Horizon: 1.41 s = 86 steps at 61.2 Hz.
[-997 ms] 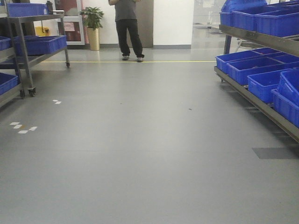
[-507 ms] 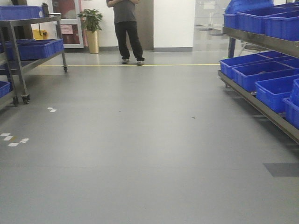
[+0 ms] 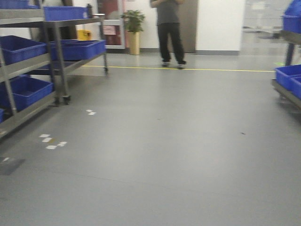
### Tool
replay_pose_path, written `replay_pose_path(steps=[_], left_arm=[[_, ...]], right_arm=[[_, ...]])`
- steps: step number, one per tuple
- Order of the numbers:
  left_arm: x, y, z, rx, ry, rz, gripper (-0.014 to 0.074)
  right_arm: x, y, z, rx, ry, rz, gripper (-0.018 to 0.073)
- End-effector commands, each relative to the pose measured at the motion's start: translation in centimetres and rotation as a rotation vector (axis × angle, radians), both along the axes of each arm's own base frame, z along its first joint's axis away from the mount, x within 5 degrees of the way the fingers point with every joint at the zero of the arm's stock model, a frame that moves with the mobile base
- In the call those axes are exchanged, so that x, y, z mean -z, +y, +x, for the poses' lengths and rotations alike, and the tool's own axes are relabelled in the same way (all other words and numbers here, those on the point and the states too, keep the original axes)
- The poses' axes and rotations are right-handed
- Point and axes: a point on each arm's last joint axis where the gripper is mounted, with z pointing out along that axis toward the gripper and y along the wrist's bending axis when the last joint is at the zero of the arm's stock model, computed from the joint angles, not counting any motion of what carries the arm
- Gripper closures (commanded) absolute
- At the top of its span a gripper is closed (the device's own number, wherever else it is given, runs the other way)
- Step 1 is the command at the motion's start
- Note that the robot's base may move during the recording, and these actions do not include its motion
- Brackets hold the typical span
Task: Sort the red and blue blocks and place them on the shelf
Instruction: 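Drive down the aisle holding both cubes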
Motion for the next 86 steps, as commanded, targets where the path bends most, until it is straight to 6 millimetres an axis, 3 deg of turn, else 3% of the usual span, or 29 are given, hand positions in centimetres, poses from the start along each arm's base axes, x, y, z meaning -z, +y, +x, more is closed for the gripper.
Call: replay_pose_path(steps=[1,86], left_arm=[[-1.61,0.21,-0.14,-0.020,-0.100,-0.033,0.0474],[-1.61,0.21,-0.14,-0.020,-0.100,-0.033,0.0474]], right_arm=[[-1.64,0.00,-0.05,0.001,-0.111,-0.007,0.0491],[-1.64,0.00,-0.05,0.001,-0.111,-0.007,0.0491]])
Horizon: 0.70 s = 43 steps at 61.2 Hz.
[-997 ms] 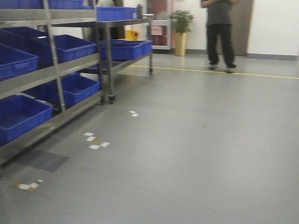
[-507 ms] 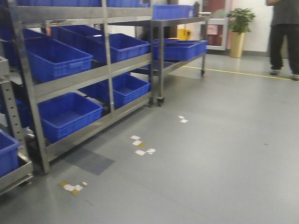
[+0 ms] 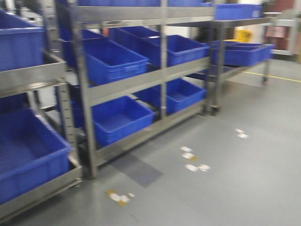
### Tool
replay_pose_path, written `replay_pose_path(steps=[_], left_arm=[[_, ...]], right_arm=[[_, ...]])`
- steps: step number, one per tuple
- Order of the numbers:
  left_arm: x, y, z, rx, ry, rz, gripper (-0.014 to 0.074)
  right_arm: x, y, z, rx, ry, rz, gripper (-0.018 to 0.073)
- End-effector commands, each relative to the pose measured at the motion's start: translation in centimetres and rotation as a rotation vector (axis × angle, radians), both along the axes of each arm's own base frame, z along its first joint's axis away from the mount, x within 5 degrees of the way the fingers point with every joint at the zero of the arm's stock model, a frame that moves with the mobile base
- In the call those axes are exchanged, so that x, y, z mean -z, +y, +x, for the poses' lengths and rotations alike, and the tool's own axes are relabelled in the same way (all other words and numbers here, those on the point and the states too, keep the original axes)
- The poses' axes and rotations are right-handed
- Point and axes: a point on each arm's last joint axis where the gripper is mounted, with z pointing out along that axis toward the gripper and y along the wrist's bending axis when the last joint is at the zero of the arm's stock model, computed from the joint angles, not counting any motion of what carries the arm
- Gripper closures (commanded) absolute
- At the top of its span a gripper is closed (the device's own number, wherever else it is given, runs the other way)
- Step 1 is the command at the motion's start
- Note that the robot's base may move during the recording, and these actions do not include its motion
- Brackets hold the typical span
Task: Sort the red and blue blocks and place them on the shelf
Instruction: 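Drive down the aisle holding both cubes, then turn the base to face the shelf of blue bins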
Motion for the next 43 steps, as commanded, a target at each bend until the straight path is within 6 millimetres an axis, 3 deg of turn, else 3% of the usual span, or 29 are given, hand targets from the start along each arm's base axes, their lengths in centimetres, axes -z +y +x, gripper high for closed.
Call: replay_pose_path(steps=[1,43], left_arm=[[-1.61,0.21,-0.14,-0.020,-0.100,-0.033,0.0474],[-1.61,0.21,-0.14,-0.020,-0.100,-0.033,0.0474]], right_arm=[[-1.64,0.00,-0.05,0.000,-0.111,-0.006,0.0491],[-1.64,0.00,-0.05,0.000,-0.111,-0.006,0.0491]])
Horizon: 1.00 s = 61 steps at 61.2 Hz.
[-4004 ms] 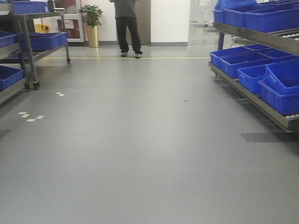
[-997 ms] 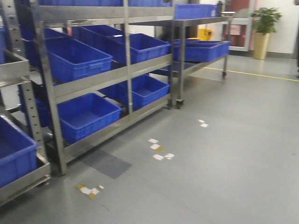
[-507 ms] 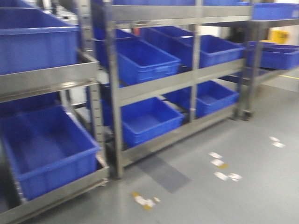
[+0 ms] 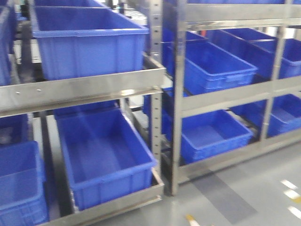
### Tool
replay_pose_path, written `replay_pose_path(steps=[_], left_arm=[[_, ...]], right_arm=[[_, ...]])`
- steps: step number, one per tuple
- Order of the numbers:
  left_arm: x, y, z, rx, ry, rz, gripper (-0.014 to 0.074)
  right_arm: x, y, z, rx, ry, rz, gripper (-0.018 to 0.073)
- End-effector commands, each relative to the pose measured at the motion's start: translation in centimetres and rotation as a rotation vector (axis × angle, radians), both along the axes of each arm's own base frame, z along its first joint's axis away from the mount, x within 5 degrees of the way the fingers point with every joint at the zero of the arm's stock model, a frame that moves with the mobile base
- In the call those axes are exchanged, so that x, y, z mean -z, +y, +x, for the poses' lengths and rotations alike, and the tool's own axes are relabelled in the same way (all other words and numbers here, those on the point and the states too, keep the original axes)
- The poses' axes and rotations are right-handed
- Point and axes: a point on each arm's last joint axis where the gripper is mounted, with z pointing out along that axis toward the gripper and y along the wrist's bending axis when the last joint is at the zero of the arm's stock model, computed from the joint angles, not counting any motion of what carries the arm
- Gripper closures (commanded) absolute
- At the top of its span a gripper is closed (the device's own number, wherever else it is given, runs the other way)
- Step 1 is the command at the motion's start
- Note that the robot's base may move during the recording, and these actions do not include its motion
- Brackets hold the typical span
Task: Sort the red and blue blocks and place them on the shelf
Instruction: 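Turn the base to face the shelf of blue bins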
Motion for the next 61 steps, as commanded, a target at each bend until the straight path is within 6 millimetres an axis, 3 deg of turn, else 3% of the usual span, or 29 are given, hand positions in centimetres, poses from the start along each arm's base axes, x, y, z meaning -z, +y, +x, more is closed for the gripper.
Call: replay_pose_path(steps=[1,61], left_arm=[[-1.61,0.21,-0.14,-0.020,-0.100,-0.033,0.0473],[-1.61,0.21,-0.14,-0.020,-0.100,-0.033,0.0474]], right_arm=[[-1.64,0.00,-0.05,0.000,-0.111,-0.006,0.0491],[-1.64,0.00,-0.05,0.000,-0.111,-0.006,0.0491]])
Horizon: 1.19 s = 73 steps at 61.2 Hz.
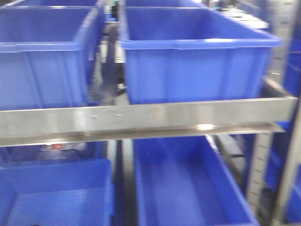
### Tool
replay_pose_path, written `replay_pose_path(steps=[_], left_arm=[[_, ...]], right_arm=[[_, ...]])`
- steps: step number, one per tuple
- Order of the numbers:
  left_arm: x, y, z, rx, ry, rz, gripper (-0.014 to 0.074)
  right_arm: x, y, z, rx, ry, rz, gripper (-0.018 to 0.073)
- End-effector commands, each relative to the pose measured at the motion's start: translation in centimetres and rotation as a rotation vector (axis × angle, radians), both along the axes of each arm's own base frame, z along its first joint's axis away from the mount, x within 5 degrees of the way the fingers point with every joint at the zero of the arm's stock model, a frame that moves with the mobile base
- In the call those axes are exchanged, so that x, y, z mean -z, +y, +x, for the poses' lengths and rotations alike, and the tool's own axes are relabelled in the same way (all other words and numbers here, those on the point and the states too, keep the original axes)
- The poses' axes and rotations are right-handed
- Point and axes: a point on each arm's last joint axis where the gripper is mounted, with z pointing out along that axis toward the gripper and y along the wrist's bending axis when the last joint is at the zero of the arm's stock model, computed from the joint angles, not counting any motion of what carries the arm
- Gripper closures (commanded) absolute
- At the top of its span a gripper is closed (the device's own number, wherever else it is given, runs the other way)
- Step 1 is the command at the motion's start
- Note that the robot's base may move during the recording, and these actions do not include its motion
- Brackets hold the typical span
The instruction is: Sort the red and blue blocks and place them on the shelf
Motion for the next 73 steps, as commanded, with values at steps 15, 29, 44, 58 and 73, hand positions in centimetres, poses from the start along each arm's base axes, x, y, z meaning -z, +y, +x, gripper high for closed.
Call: replay_pose_path(steps=[15,29,44,58,73], left_arm=[[-1.61,0.21,-0.14,-0.020,-0.100,-0.033,0.0474],[-1.61,0.21,-0.14,-0.020,-0.100,-0.033,0.0474],[-1.61,0.21,-0.14,-0.020,-0.100,-0.033,0.0474],[-1.61,0.21,-0.14,-0.020,-0.100,-0.033,0.0474],[-1.61,0.21,-0.14,-0.020,-0.100,-0.033,0.0474]], right_arm=[[-1.64,0.00,-0.05,0.000,-0.111,-0.006,0.0491],[-1.64,0.00,-0.05,0.000,-0.111,-0.006,0.0491],[-1.64,0.00,-0.05,0.000,-0.111,-0.006,0.0491],[-1.64,0.00,-0.05,0.000,-0.111,-0.006,0.0491],[-1.64,0.00,-0.05,0.000,-0.111,-0.006,0.0491]])
